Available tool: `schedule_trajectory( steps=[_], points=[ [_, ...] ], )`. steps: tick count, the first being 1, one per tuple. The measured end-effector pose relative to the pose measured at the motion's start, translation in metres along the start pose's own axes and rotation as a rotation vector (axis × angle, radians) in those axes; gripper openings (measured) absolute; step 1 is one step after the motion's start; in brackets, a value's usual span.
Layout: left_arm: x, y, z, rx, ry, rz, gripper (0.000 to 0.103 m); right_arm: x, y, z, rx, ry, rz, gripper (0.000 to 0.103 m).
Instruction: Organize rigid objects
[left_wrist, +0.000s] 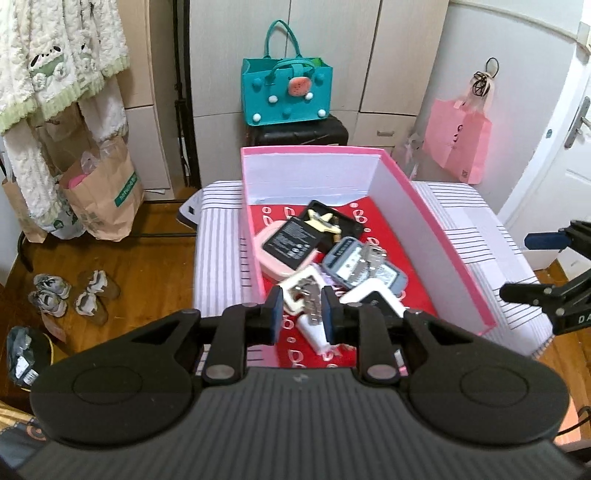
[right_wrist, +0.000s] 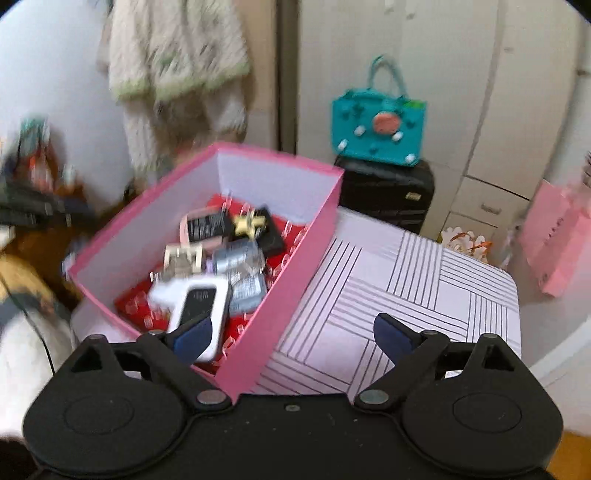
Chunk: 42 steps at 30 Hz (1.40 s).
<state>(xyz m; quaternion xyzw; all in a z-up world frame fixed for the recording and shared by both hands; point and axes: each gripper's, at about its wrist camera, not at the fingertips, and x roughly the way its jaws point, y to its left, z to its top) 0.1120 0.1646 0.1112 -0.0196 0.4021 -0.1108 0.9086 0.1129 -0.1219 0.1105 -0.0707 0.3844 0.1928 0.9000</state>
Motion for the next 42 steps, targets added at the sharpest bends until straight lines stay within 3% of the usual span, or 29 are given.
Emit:
schedule_trajectory(
  steps=[4,7,11,18,24,28,33,42],
  points=[
    [-0.004,-0.017,-0.007,-0.006,-0.04,0.007,0.026,-0.022,-0.002,-0.013,0.075,-0.119,-0.024,0.096],
    [-0.006,-0.027,-0.013,-0.026,-0.053,-0.024,0.035,-0.031,0.002,-0.021,0.116,-0.18,-0.086,0.096],
    [-0.009,-0.048,-0.027,-0.025,-0.095,-0.007,0.039,-0.034,0.007,-0.03,0.119,-0.196,-0.153,0.096],
    [-0.009,-0.073,-0.044,-0.062,-0.119,-0.042,0.049,-0.049,0.001,-0.039,0.187,-0.257,-0.143,0.097],
    [-0.012,-0.095,-0.055,-0.041,-0.179,0.08,0.069,-0.059,0.003,-0.05,0.187,-0.287,-0.17,0.101],
    [-0.015,-0.105,-0.061,-0.033,-0.196,0.107,0.078,-0.064,0.006,-0.058,0.181,-0.301,-0.202,0.103],
    [-0.019,-0.114,-0.071,-0.03,-0.22,0.122,0.098,-0.073,0.003,-0.067,0.197,-0.3,-0.22,0.103],
    [-0.019,-0.126,-0.078,-0.03,-0.212,0.174,0.103,-0.082,0.008,-0.081,0.172,-0.335,-0.292,0.103]
  ],
)
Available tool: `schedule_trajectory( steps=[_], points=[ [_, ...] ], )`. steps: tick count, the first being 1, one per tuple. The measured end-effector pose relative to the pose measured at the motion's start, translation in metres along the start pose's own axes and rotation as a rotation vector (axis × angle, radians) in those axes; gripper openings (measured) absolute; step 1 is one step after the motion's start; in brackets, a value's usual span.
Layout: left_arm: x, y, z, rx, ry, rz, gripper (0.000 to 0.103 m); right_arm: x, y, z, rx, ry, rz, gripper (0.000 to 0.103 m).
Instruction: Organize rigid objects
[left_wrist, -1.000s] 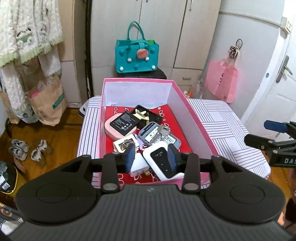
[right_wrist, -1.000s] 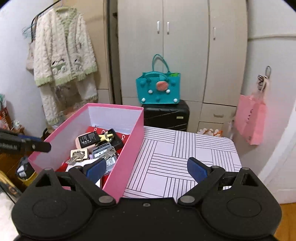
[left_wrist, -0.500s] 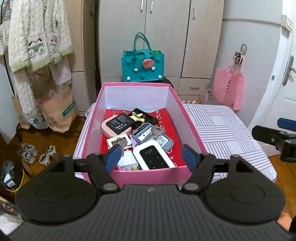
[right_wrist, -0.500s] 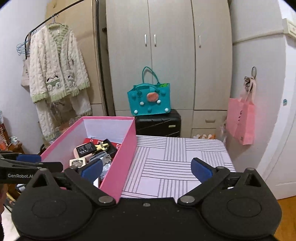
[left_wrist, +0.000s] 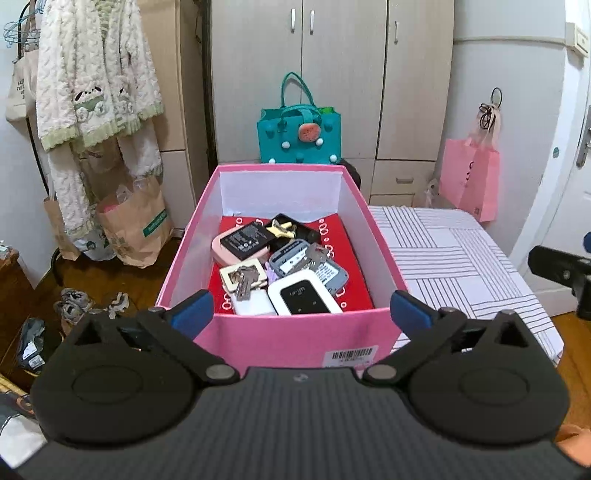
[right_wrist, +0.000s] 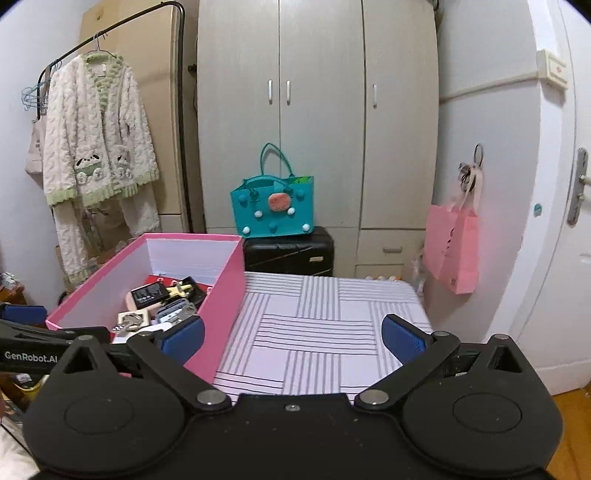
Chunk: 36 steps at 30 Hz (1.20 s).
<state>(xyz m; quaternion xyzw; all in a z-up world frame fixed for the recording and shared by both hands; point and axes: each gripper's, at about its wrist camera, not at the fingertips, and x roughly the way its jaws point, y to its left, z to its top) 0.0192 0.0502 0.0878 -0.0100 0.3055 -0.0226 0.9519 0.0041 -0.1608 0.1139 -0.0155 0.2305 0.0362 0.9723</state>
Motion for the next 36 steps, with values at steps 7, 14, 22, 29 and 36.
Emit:
schedule_trajectory(
  steps=[7,14,22,29,36],
  points=[
    [-0.007,-0.007,-0.006,-0.003,-0.036,0.033,0.103,-0.007,0.006,-0.009,-0.024,-0.042,-0.058,0.103],
    [-0.019,-0.014,-0.011,0.007,-0.096,0.092,0.103,-0.012,-0.008,-0.018,0.102,-0.037,-0.013,0.103],
    [-0.018,-0.022,-0.017,0.01,-0.086,0.074,0.103,-0.016,-0.009,-0.026,0.072,-0.051,-0.041,0.103],
    [-0.011,-0.03,-0.026,0.027,-0.055,0.08,0.103,-0.015,-0.007,-0.031,0.073,-0.017,-0.068,0.103],
    [-0.013,-0.035,-0.031,0.037,-0.079,0.07,0.103,-0.015,-0.006,-0.04,0.059,-0.019,-0.064,0.103]
  ],
)
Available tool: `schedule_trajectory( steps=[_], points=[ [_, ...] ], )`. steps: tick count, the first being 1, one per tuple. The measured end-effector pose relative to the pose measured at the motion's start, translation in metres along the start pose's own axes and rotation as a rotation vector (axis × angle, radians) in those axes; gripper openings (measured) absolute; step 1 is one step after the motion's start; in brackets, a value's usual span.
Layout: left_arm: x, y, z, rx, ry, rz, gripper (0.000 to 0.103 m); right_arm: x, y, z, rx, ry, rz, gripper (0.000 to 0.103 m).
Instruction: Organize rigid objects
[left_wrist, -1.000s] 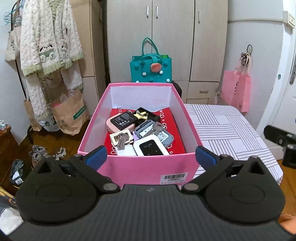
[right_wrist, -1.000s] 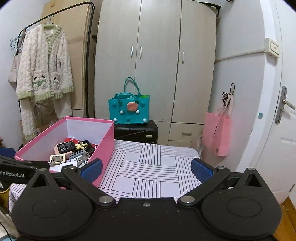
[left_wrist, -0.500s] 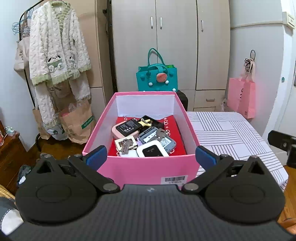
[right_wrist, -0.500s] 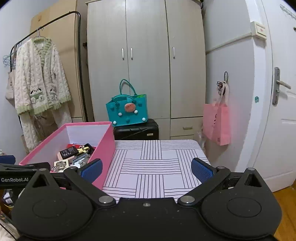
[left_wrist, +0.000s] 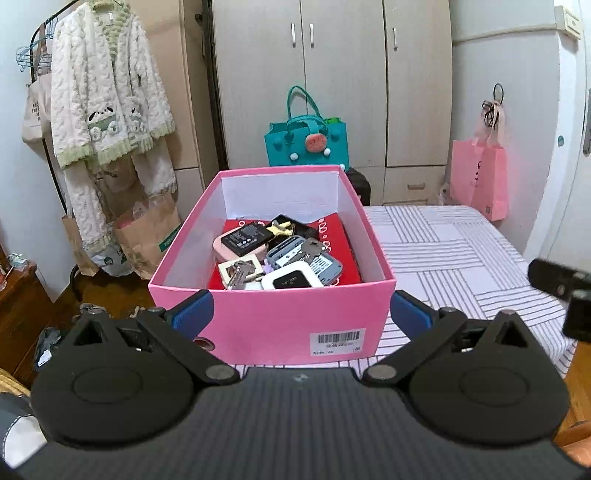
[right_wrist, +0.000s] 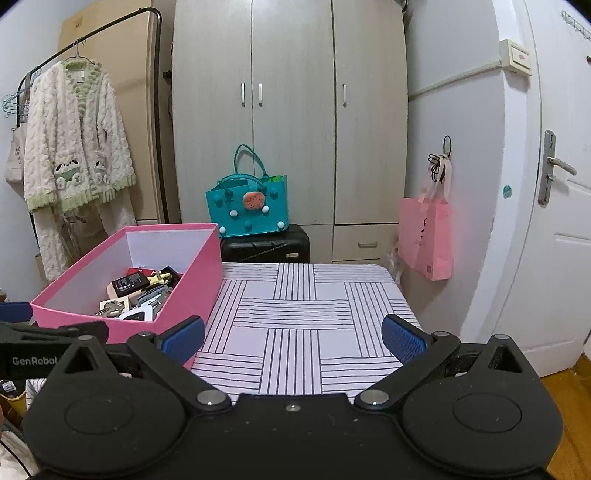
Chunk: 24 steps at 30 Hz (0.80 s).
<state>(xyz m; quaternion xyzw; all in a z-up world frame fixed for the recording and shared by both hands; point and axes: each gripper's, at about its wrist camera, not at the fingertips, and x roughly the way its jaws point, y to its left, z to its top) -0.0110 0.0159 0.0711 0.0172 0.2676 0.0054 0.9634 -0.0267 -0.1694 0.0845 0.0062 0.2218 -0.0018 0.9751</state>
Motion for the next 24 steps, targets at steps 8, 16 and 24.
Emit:
schedule_trajectory(
  steps=[8,16,24],
  points=[
    [0.001,-0.002,0.0,-0.013,-0.019,0.011,0.103,0.012,0.001,-0.005,-0.019,0.017,-0.021,0.103],
    [0.009,-0.002,-0.002,-0.015,-0.007,0.02,0.103,0.012,-0.006,-0.005,0.002,-0.003,-0.019,0.103],
    [0.013,-0.003,-0.003,-0.009,-0.006,0.009,0.103,0.009,-0.01,-0.005,-0.004,-0.033,-0.025,0.103]
  ],
)
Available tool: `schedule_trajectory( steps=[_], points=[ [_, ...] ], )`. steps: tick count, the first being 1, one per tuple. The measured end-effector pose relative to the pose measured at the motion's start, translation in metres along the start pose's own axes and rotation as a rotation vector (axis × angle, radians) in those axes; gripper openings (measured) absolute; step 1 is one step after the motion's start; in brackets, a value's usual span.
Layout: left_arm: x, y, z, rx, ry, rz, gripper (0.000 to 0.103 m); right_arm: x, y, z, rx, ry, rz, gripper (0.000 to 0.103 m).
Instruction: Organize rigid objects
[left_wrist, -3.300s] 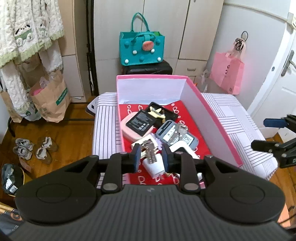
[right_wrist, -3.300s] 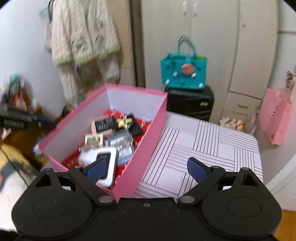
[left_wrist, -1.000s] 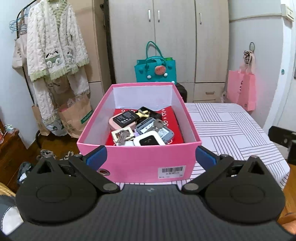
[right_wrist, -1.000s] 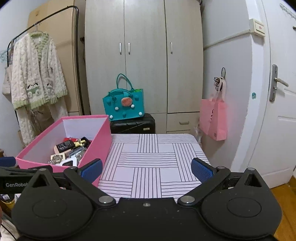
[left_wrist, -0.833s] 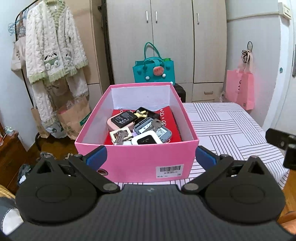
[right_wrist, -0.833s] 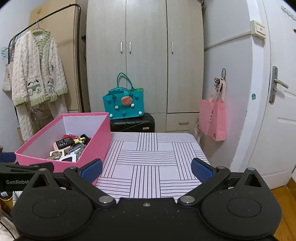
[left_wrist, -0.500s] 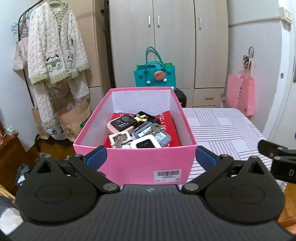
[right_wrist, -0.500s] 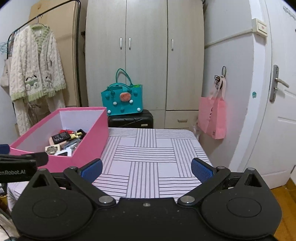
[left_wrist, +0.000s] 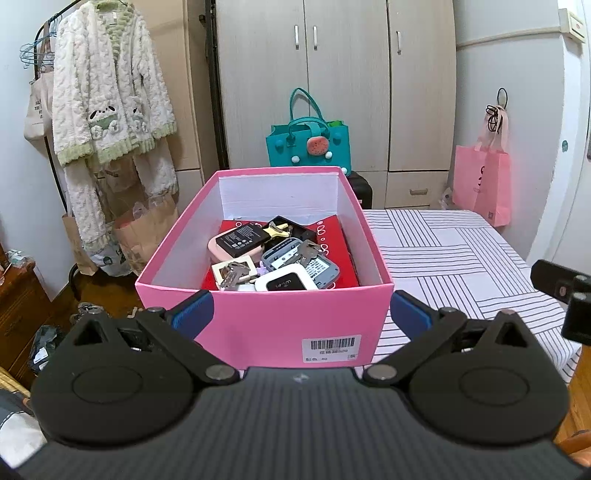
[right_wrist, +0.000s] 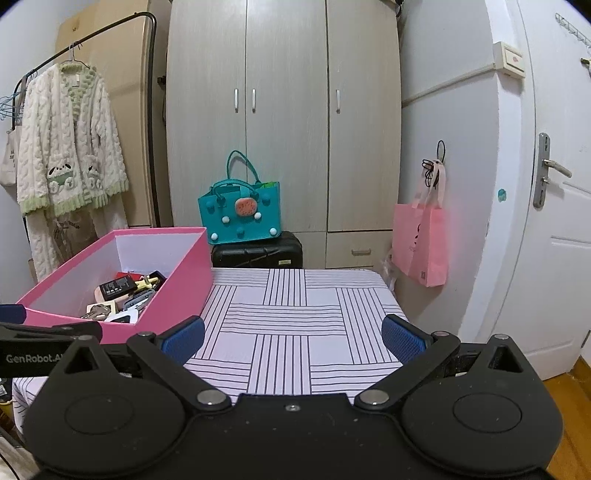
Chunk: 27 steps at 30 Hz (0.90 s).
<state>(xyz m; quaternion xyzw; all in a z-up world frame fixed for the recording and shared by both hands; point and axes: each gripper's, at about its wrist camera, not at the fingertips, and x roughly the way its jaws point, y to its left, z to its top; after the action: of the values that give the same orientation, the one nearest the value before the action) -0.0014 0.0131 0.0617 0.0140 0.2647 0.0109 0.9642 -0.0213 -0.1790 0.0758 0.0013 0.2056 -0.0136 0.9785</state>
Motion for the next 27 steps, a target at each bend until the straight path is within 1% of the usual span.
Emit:
schedule_trajectory(
  steps=[6,9,16,22,27],
  points=[
    [-0.001,-0.0038,-0.0007,0.014,-0.008,0.013,0.103,0.0001,-0.0008,0.0005,0.003,-0.007,0.005,0.103],
    [-0.0014,-0.0038,0.0,0.011,-0.012,0.013,0.103,0.0005,-0.0003,0.001,-0.002,0.004,0.007,0.103],
    [-0.0029,-0.0054,0.001,0.013,-0.009,0.009,0.103,-0.0002,-0.0017,0.001,-0.01,-0.009,-0.03,0.103],
    [-0.0039,-0.0074,0.0008,0.005,0.001,0.042,0.103,0.0003,-0.0064,-0.0004,-0.004,-0.002,-0.037,0.103],
    [-0.0092,-0.0097,0.0001,0.014,-0.015,0.033,0.103,-0.0021,-0.0064,-0.0001,-0.006,-0.011,-0.036,0.103]
  ],
)
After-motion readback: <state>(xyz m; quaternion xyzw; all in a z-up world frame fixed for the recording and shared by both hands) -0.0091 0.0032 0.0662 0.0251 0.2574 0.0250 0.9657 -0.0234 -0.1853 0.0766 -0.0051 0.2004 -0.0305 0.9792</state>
